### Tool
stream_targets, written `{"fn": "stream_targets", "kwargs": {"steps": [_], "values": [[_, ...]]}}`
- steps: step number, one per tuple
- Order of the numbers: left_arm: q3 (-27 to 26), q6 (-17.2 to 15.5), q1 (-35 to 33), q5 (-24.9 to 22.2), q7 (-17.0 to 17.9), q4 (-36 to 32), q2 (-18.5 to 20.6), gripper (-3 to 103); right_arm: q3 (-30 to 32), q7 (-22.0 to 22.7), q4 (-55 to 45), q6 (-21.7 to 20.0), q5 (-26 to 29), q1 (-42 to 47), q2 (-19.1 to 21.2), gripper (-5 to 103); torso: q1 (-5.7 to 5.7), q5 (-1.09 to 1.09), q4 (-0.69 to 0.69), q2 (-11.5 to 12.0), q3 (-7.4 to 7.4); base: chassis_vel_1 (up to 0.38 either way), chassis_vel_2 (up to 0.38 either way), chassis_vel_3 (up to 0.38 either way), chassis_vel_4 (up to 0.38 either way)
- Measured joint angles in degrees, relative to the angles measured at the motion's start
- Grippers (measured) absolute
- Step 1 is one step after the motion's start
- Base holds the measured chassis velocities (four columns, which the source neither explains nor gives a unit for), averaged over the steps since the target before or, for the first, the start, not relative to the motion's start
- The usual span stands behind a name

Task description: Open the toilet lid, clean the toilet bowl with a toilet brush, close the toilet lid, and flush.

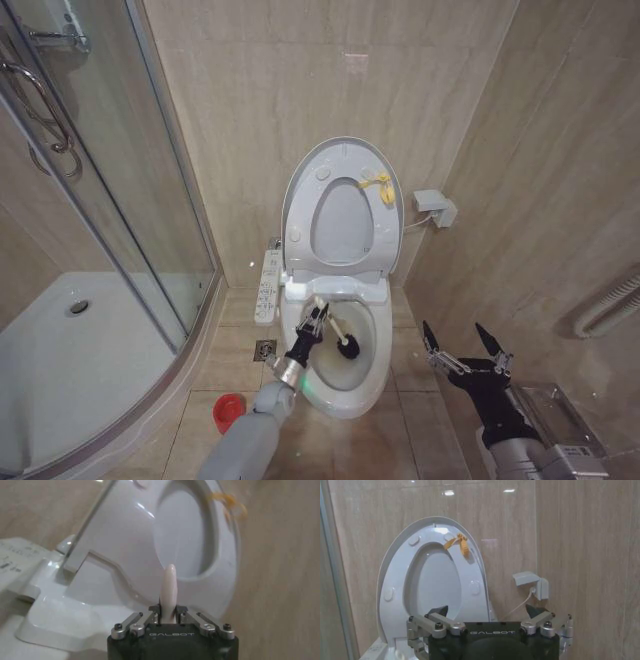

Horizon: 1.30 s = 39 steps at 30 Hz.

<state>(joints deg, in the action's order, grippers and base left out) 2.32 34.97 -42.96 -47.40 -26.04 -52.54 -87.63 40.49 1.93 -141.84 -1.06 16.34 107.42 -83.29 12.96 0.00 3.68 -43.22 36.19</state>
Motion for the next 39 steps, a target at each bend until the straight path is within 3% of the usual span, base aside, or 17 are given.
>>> {"fn": "stream_targets", "kwargs": {"steps": [4, 7, 10, 15, 20, 22, 24, 25, 26, 29, 30, 33, 36, 39], "values": [[0.35, -1.36, 0.77, -6.77, 0.34, -2.10, -1.48, 20, 0.00, 0.00, 0.00, 0.00, 0.00, 0.00, 0.00, 100, 0.00, 0.00, 0.01, 0.00, 0.00, 0.000, 0.000, 0.000, 0.000], [0.50, -1.70, 0.97, -7.12, 0.38, -2.27, -1.57, 20, 0.00, 0.00, 0.00, 0.00, 0.00, 0.00, 0.00, 100, 0.00, 0.00, 0.00, 0.00, 0.00, 0.000, 0.000, 0.000, 0.000], [0.19, -1.35, 0.92, -4.43, -0.03, -1.19, -1.21, 20, 0.00, 0.00, 0.00, 0.00, 0.00, 0.00, 0.00, 100, 0.00, 0.00, -0.01, 0.00, -0.01, 0.000, 0.000, 0.000, 0.000], [-1.61, 1.73, 0.39, 7.92, -1.69, 2.24, 0.53, 20, 0.00, 0.00, 0.00, 0.00, 0.00, 0.00, 0.00, 100, 0.00, 0.01, -0.02, 0.00, 0.00, 0.000, 0.000, 0.000, 0.000], [-3.94, 4.13, 1.77, 17.39, -0.48, 4.87, 0.88, 20, 0.00, 0.00, 0.00, 0.00, 0.00, 0.00, 0.00, 100, 0.00, 0.01, -0.02, 0.00, 0.00, 0.000, 0.000, 0.000, 0.000], [-4.21, 4.51, 2.19, 18.40, 0.35, 5.28, 0.67, 20, 0.00, 0.00, 0.00, 0.00, 0.00, 0.00, 0.00, 100, 0.00, 0.01, -0.01, 0.00, 0.00, 0.000, 0.000, 0.000, 0.000], [-4.04, 4.58, 2.63, 16.31, 1.95, 5.43, -0.07, 20, 0.00, 0.00, 0.00, 0.00, 0.00, 0.00, 0.00, 100, 0.00, 0.00, -0.01, 0.00, 0.00, 0.000, 0.000, 0.000, 0.000], [-3.35, 4.18, 2.67, 12.74, 2.59, 5.00, -0.67, 20, 0.00, 0.00, 0.00, 0.00, 0.00, 0.00, 0.00, 100, 0.00, -0.01, -0.02, 0.00, 0.00, 0.000, 0.000, 0.000, 0.000], [-3.35, 4.18, 2.67, 12.74, 2.59, 5.00, -0.67, 20, 0.00, 0.00, 0.00, 0.00, 0.00, 0.00, 0.00, 100, 0.00, -0.01, -0.02, 0.00, 0.00, 0.000, 0.000, 0.000, 0.000], [-1.43, 2.20, 2.58, 1.97, 2.99, 3.02, -3.12, 20, 0.00, 0.00, 0.00, 0.00, 0.00, 0.00, 0.00, 100, 0.00, 0.00, 0.01, 0.00, 0.00, 0.000, 0.000, 0.000, 0.000], [-1.43, 2.20, 2.58, 1.97, 2.99, 3.02, -3.12, 20, 0.00, 0.00, 0.00, 0.00, 0.00, 0.00, 0.00, 100, 0.00, 0.00, 0.01, 0.00, 0.00, 0.000, 0.000, 0.000, 0.000], [-0.83, 0.63, 2.36, -4.75, 2.70, 1.71, -4.51, 20, 0.00, 0.00, 0.00, 0.00, 0.00, 0.00, 0.00, 100, 0.00, -0.01, -0.01, 0.00, -0.01, 0.000, 0.000, 0.000, 0.000], [-1.01, 0.55, 2.28, -4.72, 1.76, 2.20, -4.60, 20, 0.00, 0.00, 0.00, 0.00, 0.00, 0.00, 0.00, 100, 0.00, -0.01, -0.03, 0.00, -0.01, 0.000, 0.000, 0.000, 0.000], [-1.40, 1.75, 2.38, -0.63, 0.59, 3.87, -4.35, 20, 0.00, 0.00, 0.00, 0.00, 0.00, 0.00, 0.00, 100, 0.00, 0.02, -0.02, -0.01, -0.01, 0.000, 0.000, 0.000, 0.000]]}}
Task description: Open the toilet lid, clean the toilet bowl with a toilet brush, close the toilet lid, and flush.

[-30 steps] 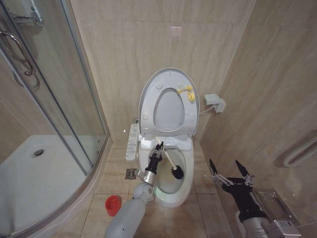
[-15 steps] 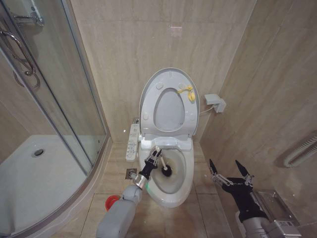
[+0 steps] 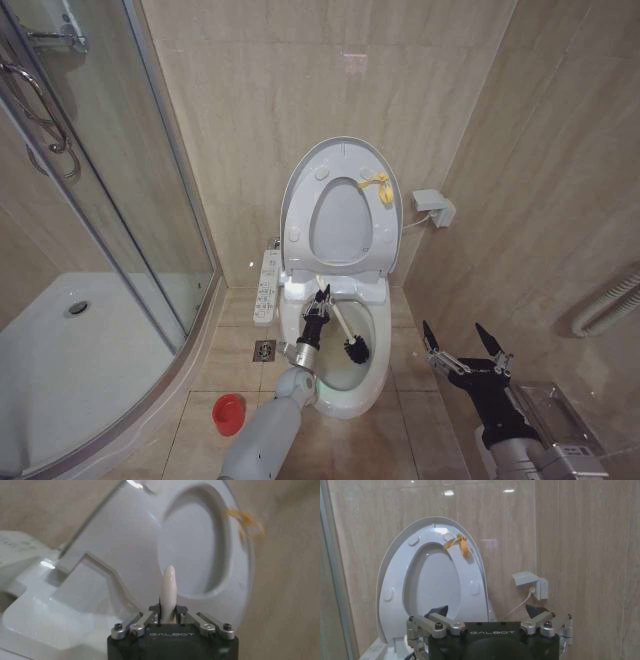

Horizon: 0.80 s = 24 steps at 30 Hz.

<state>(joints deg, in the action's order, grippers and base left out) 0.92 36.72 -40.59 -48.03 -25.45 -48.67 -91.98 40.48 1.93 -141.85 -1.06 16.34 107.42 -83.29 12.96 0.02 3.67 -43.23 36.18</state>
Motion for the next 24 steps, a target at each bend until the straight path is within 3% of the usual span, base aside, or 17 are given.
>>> {"fn": "stream_targets", "kwargs": {"steps": [3, 4, 8, 10, 13, 15, 16, 19, 22, 24], "values": [[-2.04, 2.61, 0.55, 9.37, -1.05, 3.04, 1.32, 20, 0.00, 0.00, 0.00, 0.00, 0.00, 0.00, 0.00, 100, 0.00, -0.01, 0.01, 0.00, 0.00, 0.000, 0.000, 0.000, 0.000], [-2.04, 2.61, 0.55, 9.37, -1.05, 3.04, 1.32, 20, 0.00, 0.00, 0.00, 0.00, 0.00, 0.00, 0.00, 100, 0.00, -0.01, 0.01, 0.00, 0.00, 0.000, 0.000, 0.000, 0.000], [-3.91, 4.87, 1.80, 17.61, -0.69, 4.80, 2.68, 20, 0.00, 0.00, 0.00, 0.00, 0.00, 0.00, 0.00, 100, 0.00, -0.01, 0.01, 0.00, 0.00, 0.000, 0.000, 0.000, 0.000], [-4.03, 5.03, 2.07, 18.19, -0.35, 4.90, 2.73, 20, 0.00, 0.00, 0.00, 0.00, 0.00, 0.00, 0.00, 100, 0.00, -0.01, -0.01, 0.00, 0.00, 0.000, 0.000, 0.000, 0.000], [-3.92, 4.95, 2.39, 16.93, 0.27, 4.89, 2.42, 20, 0.00, 0.00, 0.00, 0.00, 0.00, 0.00, 0.00, 100, 0.00, -0.02, 0.00, 0.00, 0.00, 0.000, 0.000, 0.000, 0.000], [-2.48, 3.78, 2.44, 10.47, 1.37, 3.89, 0.76, 20, 0.00, 0.00, 0.00, 0.00, 0.00, 0.00, 0.00, 100, 0.00, -0.02, 0.00, 0.00, 0.00, 0.000, 0.000, 0.000, 0.000], [-2.48, 3.78, 2.44, 10.47, 1.37, 3.89, 0.76, 20, 0.00, 0.00, 0.00, 0.00, 0.00, 0.00, 0.00, 100, 0.00, -0.02, 0.00, 0.00, 0.00, 0.000, 0.000, 0.000, 0.000], [-0.99, 2.47, 2.52, 2.26, 2.29, 2.95, -0.16, 20, 0.00, 0.01, 0.00, 0.00, 0.00, 0.00, 0.00, 100, 0.00, -0.02, 0.02, 0.00, 0.01, 0.000, 0.000, 0.000, 0.000], [-0.98, 2.55, 3.12, 2.30, 2.02, 3.96, -0.22, 20, 0.00, 0.00, 0.00, 0.00, 0.00, 0.00, 0.00, 100, 0.00, -0.02, 0.01, 0.00, 0.00, 0.000, 0.000, 0.000, 0.000], [-1.65, 3.29, 3.70, 5.53, 1.24, 5.93, -0.22, 20, 0.00, 0.00, 0.00, 0.00, 0.00, 0.00, 0.00, 100, 0.00, -0.03, -0.01, 0.00, 0.00, 0.000, 0.000, 0.000, 0.000]]}}
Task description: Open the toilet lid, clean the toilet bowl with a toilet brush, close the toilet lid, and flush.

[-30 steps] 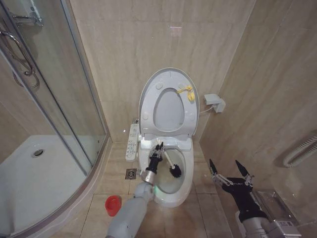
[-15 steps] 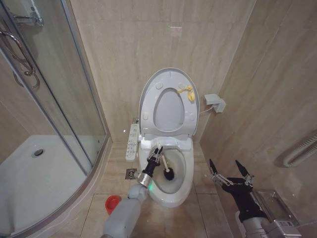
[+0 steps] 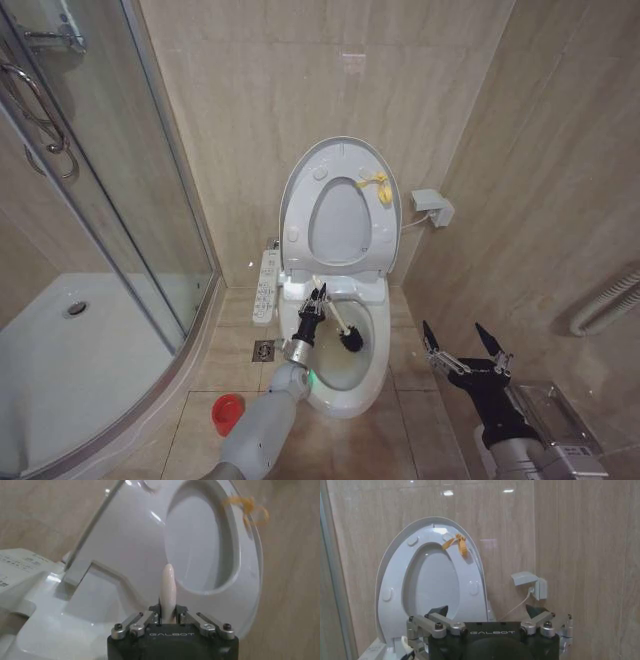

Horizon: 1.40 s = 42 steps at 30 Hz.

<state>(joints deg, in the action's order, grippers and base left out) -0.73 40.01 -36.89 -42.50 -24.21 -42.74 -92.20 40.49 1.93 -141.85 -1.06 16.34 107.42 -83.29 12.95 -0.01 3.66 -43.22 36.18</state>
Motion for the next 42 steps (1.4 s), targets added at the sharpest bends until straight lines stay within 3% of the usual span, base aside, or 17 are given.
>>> {"fn": "stream_targets", "kwargs": {"steps": [7, 9, 12, 15, 18, 24, 27, 30, 34, 39, 42], "values": [[-1.63, 1.73, 0.02, 9.50, -0.45, 2.36, 0.01, 20, 0.00, 0.00, 0.00, 0.00, 0.00, 0.00, 0.00, 100, 0.00, 0.01, 0.01, 0.00, 0.00, 0.000, 0.000, 0.000, 0.000], [-1.48, 1.69, -0.16, 9.49, -0.44, 2.01, 0.02, 20, 0.00, 0.00, 0.00, 0.00, 0.00, 0.00, 0.00, 100, 0.00, 0.01, 0.00, 0.00, 0.00, 0.000, 0.000, 0.000, 0.000], [0.11, 0.06, -0.76, 2.35, -0.49, -1.12, 0.02, 20, 0.00, 0.00, 0.00, 0.00, 0.00, 0.00, 0.00, 100, 0.00, 0.03, 0.02, 0.00, 0.00, 0.000, 0.000, 0.000, 0.000], [0.84, -0.62, -0.81, -1.03, -0.75, -2.36, 0.02, 20, 0.00, 0.00, 0.00, 0.00, 0.00, 0.00, 0.00, 100, 0.00, 0.02, 0.03, 0.00, 0.00, 0.000, 0.000, 0.000, 0.000], [0.79, -0.40, -0.57, -0.14, -1.42, -1.79, 0.03, 20, 0.00, 0.00, 0.00, 0.00, 0.00, 0.00, 0.00, 100, 0.00, 0.02, 0.02, 0.00, 0.00, 0.000, 0.000, 0.000, 0.000], [-1.54, 2.12, -0.48, 9.83, -1.44, 2.25, 0.05, 20, 0.00, 0.00, 0.00, 0.00, 0.00, 0.00, 0.00, 100, 0.00, 0.02, 0.00, 0.00, 0.00, 0.000, 0.000, 0.000, 0.000], [-1.44, 2.22, -0.55, 9.73, -1.10, 2.05, 0.06, 20, 0.00, 0.01, 0.00, 0.00, 0.00, 0.00, 0.00, 100, 0.00, 0.02, 0.00, 0.00, 0.00, 0.000, 0.000, 0.000, 0.000], [-0.58, 1.54, -0.50, 6.60, -1.05, 0.89, 0.06, 20, 0.00, 0.00, 0.00, 0.00, 0.00, 0.00, 0.00, 100, 0.00, 0.02, 0.01, 0.00, 0.00, 0.000, 0.000, 0.000, 0.000], [1.78, -1.99, -1.27, -3.68, -0.82, -3.63, 0.06, 20, 0.00, 0.00, 0.00, 0.00, 0.00, 0.00, 0.00, 100, 0.00, 0.01, 0.02, 0.00, 0.00, 0.000, 0.000, 0.000, 0.000], [1.89, -2.43, -2.03, -2.30, -1.04, -3.87, 0.07, 19, 0.00, 0.00, 0.00, 0.00, 0.00, 0.00, 0.00, 100, 0.00, 0.00, 0.00, 0.00, 0.00, 0.000, 0.000, 0.000, 0.000], [1.20, -1.07, -2.43, 4.04, -0.55, -2.47, 0.88, 19, 0.00, 0.00, 0.00, 0.00, 0.00, 0.00, 0.00, 100, 0.00, 0.01, 0.00, 0.00, 0.00, 0.000, 0.000, 0.000, 0.000]]}}
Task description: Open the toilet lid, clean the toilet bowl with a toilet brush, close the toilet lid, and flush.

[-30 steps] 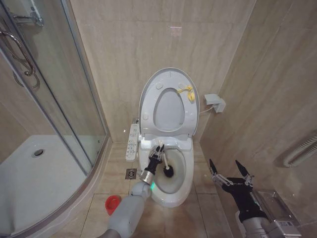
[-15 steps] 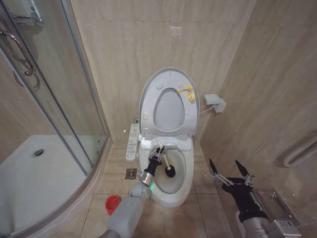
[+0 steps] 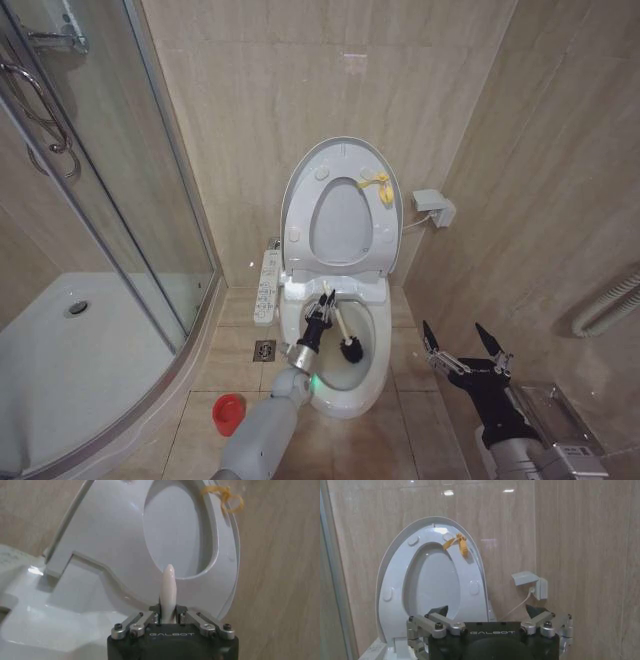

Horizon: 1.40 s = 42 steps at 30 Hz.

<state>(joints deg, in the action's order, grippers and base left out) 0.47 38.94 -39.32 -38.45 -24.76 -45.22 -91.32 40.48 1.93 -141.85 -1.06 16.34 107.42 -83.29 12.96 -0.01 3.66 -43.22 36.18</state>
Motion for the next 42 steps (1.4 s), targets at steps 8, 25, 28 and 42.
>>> {"fn": "stream_targets", "kwargs": {"steps": [8, 25, 28, 42], "values": [[-0.27, 1.40, 1.04, 5.91, 1.48, 0.68, 0.40, 19, 0.00, 0.00, 0.00, 0.00, 0.00, 0.00, 0.00, 100, 0.00, 0.00, 0.02, 0.00, 0.00, 0.000, 0.000, 0.000, 0.000], [-1.95, 2.50, 1.84, 8.77, 1.21, 3.69, -0.83, 19, 0.00, 0.00, 0.00, 0.00, 0.00, 0.00, 0.00, 100, 0.00, 0.01, 0.01, 0.00, 0.00, 0.000, 0.000, 0.000, 0.000], [-2.49, 3.02, 2.24, 11.99, 2.15, 3.90, -0.84, 19, 0.00, 0.00, 0.01, 0.00, 0.00, 0.00, 0.00, 100, 0.00, 0.01, 0.02, 0.00, 0.00, 0.000, 0.000, 0.000, 0.000], [-0.43, 1.75, 2.64, 1.03, 0.65, 3.46, -0.82, 19, 0.00, 0.00, 0.00, 0.00, 0.00, 0.00, 0.00, 100, 0.00, 0.00, 0.00, 0.00, 0.00, 0.000, 0.000, 0.000, 0.000]]}}
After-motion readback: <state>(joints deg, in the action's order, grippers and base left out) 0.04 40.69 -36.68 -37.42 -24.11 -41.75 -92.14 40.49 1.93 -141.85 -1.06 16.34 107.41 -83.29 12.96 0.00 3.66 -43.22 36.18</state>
